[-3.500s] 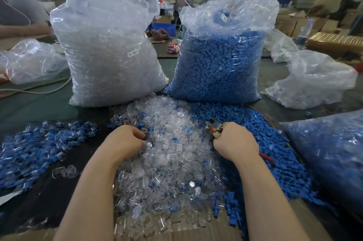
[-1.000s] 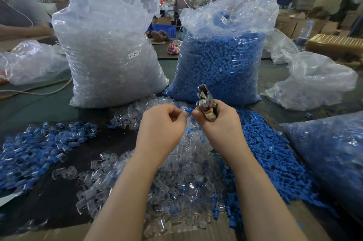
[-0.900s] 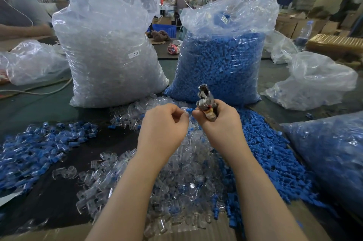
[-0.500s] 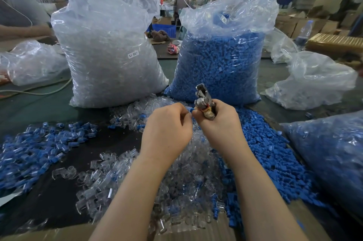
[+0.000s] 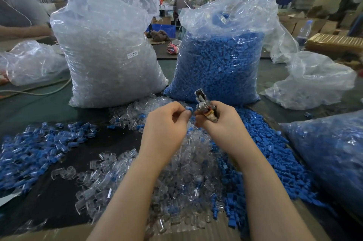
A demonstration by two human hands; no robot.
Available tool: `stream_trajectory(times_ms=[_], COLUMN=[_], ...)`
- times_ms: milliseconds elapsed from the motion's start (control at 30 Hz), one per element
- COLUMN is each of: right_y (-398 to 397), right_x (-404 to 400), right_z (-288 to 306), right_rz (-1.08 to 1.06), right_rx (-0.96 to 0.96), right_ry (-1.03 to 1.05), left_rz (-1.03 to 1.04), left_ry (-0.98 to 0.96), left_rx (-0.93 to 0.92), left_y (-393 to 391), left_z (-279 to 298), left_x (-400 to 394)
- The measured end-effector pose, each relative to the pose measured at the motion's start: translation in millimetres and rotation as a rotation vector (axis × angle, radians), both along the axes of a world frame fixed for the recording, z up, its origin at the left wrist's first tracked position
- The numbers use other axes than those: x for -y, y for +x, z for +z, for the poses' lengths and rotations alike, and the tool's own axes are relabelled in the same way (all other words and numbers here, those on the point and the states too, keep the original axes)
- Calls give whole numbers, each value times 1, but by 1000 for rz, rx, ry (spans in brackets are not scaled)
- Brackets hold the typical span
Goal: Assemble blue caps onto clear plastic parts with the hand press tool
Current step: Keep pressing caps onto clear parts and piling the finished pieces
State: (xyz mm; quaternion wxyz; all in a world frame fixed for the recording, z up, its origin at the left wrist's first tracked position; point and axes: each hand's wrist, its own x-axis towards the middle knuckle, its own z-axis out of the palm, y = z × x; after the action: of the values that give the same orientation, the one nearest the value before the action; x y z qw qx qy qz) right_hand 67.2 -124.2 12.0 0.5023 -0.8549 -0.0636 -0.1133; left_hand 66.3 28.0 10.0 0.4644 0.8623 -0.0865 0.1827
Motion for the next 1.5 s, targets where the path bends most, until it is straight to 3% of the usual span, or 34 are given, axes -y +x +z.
stream_trajectory(times_ms=[333, 1300, 1500], right_y=[-1, -1, 2], right_x=[3, 4, 2], right_z=[-4, -8, -9], right_rz=[93, 77, 55], right_rx=[-75, -21, -12], right_ry=[-69, -229, -281], left_rz=[-81, -140, -106], left_ry=[-163, -121, -128], left_rx=[-70, -36, -110], left_y=[-3, -5, -2], left_z=[5, 10, 10], left_x=[-2, -6, -9])
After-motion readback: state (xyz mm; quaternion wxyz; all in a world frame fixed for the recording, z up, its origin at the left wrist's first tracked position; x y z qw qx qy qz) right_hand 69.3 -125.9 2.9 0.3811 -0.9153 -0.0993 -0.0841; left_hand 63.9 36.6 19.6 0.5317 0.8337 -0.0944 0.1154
